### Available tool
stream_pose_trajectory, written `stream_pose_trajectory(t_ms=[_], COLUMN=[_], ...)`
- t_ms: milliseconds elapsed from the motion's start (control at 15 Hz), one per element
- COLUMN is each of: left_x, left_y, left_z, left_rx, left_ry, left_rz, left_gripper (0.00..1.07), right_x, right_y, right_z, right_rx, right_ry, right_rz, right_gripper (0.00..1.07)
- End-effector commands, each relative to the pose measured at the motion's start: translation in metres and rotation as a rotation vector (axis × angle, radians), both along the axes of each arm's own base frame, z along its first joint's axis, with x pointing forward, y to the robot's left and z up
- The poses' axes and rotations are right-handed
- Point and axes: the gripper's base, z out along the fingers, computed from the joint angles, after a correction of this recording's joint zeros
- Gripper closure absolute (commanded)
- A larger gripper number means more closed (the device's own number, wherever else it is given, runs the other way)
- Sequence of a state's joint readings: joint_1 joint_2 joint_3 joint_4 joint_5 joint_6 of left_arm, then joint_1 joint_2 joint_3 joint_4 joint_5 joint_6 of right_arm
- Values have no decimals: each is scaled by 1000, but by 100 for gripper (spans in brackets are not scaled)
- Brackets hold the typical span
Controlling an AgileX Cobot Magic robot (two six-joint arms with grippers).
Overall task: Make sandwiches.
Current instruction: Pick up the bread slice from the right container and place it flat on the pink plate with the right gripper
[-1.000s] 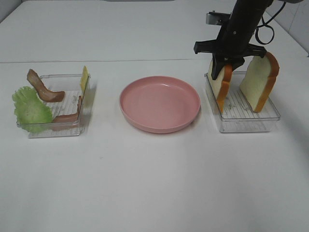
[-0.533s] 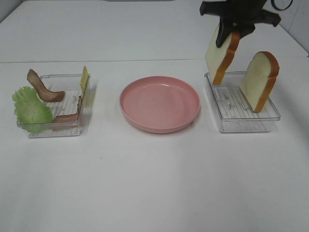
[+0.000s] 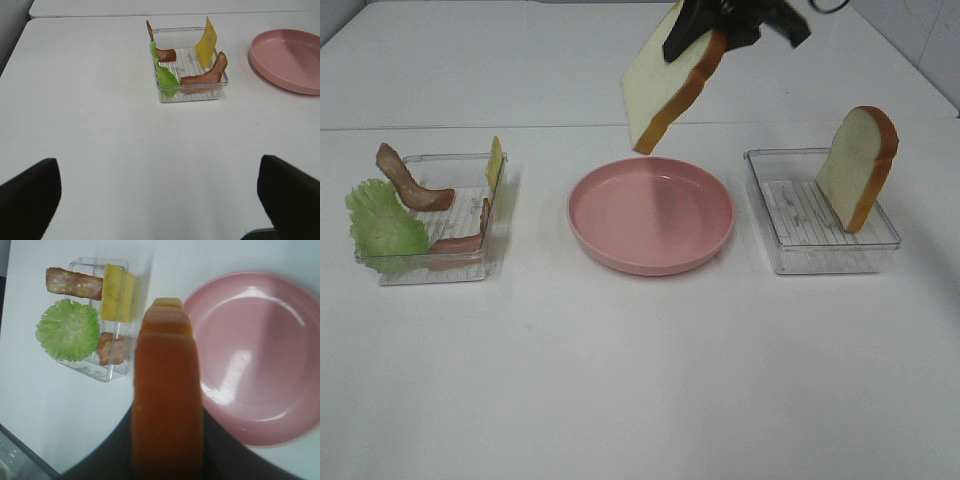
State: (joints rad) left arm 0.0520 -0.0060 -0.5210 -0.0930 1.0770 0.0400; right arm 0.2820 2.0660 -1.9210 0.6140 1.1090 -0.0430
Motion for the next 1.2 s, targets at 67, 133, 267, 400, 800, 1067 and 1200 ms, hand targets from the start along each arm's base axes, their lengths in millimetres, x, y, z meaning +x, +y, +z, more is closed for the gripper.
stream_pose_trajectory(t_ms=[67,133,267,400,800,1067,1200], left_x=[-3,-3,-3,-3,-3,-3,-3], left_y=[0,0,0,0,0,0,0], left_z=[-1,-1,-1,-1,-1,-1,-1], left_rx=[2,3,3,3,3,3,3], left_ry=[-21,-21,-21,-21,-20,-19,-19], left_rz=[-3,-3,-3,-3,-3,-3,-3], left_gripper=[6,6,6,6,6,6,6], right_x=[3,4,8,16,26,25,22], right_y=[12,14,21,23,17,19,19], right_z=[-51,-59,-92,-124,-148,-164,-174], right_rx=[120,156,227,249,155,161,154], right_ry=[32,43,70,109,52,112,156], right_rz=[-23,-30,-8,-6,-71,-78,-58], right_gripper=[107,107,107,107,107,107,107])
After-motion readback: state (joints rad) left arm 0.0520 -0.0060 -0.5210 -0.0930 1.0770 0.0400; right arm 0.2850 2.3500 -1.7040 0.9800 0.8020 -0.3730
